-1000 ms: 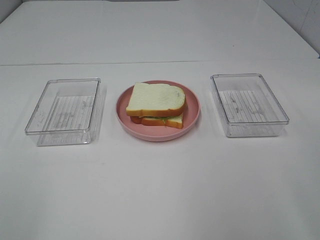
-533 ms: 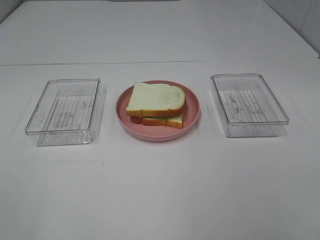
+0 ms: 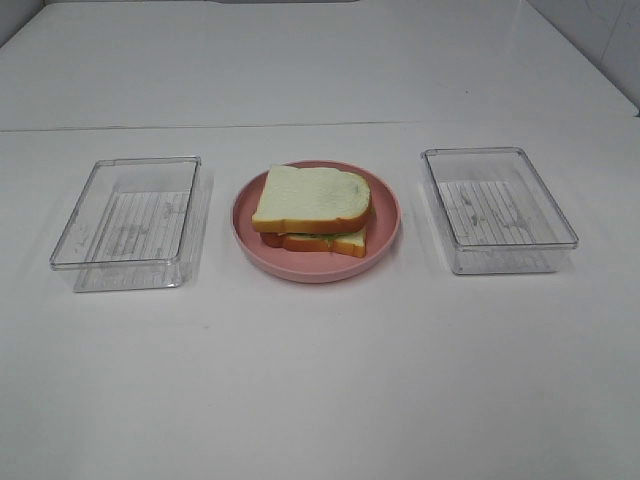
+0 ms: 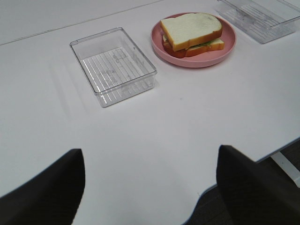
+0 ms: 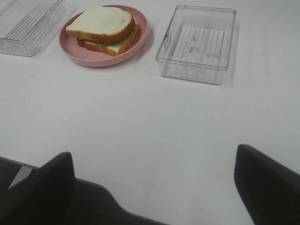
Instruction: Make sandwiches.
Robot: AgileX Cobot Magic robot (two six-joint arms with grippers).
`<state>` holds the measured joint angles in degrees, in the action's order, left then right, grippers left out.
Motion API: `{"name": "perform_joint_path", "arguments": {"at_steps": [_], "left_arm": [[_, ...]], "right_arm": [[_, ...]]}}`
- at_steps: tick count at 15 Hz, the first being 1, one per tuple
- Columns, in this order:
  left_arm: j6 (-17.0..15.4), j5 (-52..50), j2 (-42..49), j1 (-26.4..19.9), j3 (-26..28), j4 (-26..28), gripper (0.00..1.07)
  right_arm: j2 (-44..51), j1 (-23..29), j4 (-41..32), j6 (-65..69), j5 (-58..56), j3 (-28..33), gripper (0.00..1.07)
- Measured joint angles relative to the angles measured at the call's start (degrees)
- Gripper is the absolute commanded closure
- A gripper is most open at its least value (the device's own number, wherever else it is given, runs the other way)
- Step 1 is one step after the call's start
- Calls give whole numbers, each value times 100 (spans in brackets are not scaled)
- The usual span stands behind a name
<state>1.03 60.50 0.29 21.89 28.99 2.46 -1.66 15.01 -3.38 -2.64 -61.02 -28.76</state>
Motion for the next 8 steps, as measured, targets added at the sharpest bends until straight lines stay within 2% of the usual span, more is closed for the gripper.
{"name": "perform_joint_path", "arguments": {"at_steps": [8], "left_arm": [[0, 0, 0, 0, 0, 0, 32]], "right_arm": [[0, -11, 0, 0, 0, 0, 22]]}}
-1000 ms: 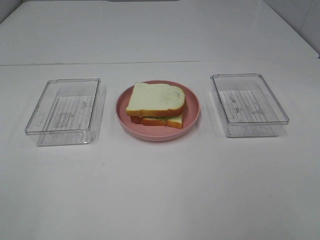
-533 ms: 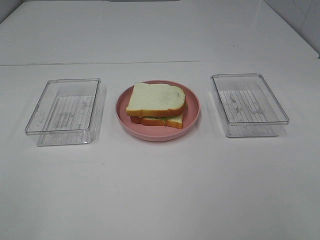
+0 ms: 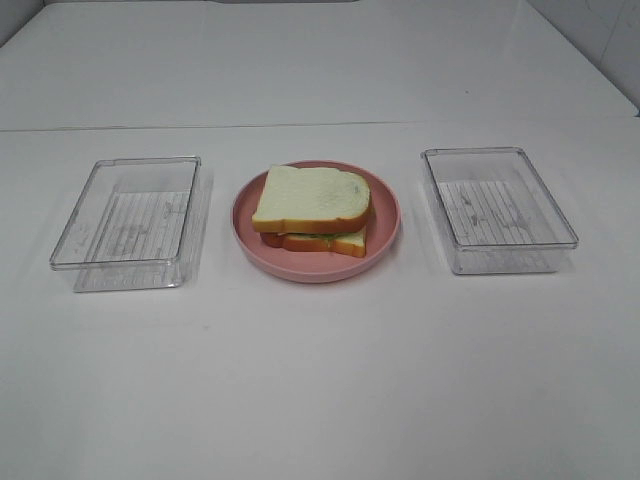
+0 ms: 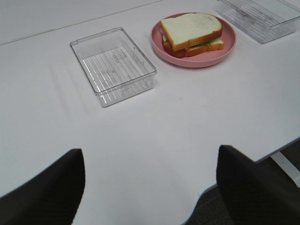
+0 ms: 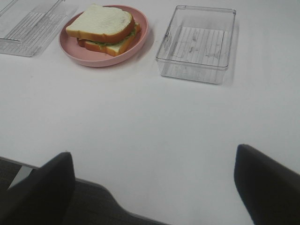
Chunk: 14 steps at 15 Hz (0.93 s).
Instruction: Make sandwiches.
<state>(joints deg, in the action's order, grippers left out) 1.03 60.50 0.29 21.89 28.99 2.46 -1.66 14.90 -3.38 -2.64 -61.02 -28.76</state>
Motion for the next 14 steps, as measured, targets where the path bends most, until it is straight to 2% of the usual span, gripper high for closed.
{"name": "perform_joint_path", "arguments": {"at_steps": [2, 3, 4, 6, 8, 10, 14], "left_arm": [[0, 0, 0, -52, 0, 6, 32], [0, 0, 0, -235, 0, 11, 32], [0, 0, 0, -516, 0, 17, 32], [0, 0, 0, -1358, 0, 17, 32], [0, 0, 0, -1839, 0, 17, 32], [0, 0, 0, -1994, 0, 17, 32], [0, 0, 0, -1994, 0, 17, 32]], "right_arm": [[0, -166, 0, 0, 0, 0, 22], [0, -372, 0, 0, 0, 0, 22], [0, -625, -6, 0, 0, 0, 22], [0, -1232, -6, 0, 0, 0, 22], [11, -1536, -6, 0, 0, 0, 22], [160, -1558, -17, 0, 34, 6, 22], [201, -1558, -23, 0, 34, 6, 22]]}}
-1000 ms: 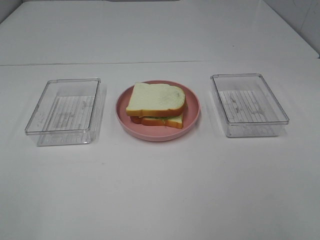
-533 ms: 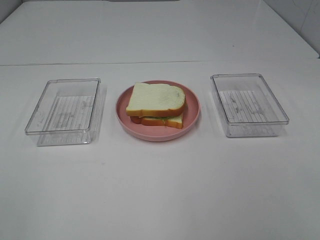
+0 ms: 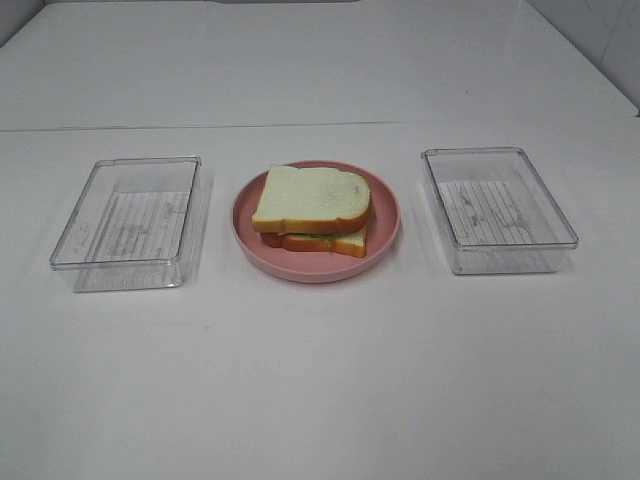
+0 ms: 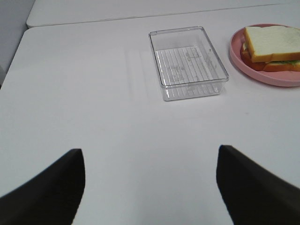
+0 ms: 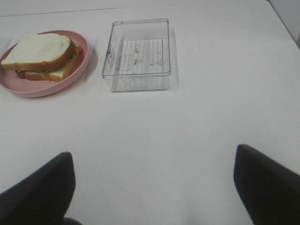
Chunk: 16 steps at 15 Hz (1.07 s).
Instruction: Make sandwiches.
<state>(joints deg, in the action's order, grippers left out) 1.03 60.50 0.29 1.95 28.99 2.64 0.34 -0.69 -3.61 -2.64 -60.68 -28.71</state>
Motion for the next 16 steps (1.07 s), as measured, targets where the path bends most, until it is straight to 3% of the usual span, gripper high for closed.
{"name": "perform_joint_path", "arguments": {"at_steps": [16], "left_arm": [[0, 0, 0, 0, 0, 0, 32]], "right_arm": [[0, 97, -69, 0, 0, 0, 22]]}}
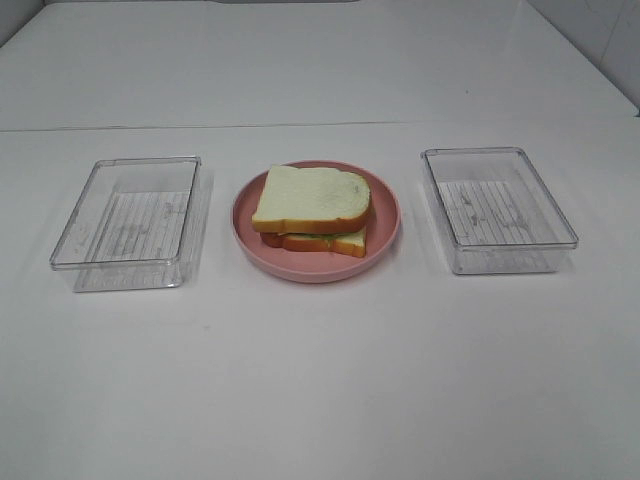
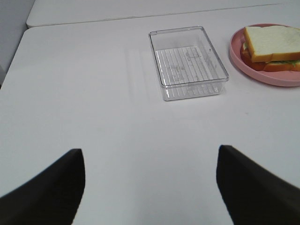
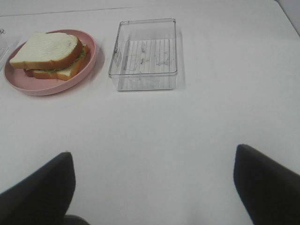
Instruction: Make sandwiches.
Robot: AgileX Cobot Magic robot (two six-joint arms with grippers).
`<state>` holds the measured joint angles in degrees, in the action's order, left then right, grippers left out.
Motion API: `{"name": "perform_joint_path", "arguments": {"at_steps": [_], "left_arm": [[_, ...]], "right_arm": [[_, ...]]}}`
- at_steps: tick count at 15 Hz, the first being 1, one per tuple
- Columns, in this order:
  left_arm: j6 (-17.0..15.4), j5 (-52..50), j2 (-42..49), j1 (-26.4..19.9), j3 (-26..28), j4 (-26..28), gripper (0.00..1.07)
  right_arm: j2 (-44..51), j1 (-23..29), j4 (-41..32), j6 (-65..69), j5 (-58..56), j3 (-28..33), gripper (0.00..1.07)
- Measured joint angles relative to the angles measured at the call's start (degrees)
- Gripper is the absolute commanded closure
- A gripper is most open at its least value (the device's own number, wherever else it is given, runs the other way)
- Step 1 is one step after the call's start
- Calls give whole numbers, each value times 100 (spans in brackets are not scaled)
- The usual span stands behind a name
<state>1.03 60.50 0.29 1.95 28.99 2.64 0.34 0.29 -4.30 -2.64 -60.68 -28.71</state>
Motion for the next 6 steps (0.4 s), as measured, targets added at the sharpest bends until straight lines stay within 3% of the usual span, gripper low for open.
{"name": "perform_joint_path", "arguments": {"at_steps": [6], "left_arm": [[0, 0, 0, 0, 0, 0, 32]], "right_arm": [[0, 0, 0, 0, 0, 0, 22]]}}
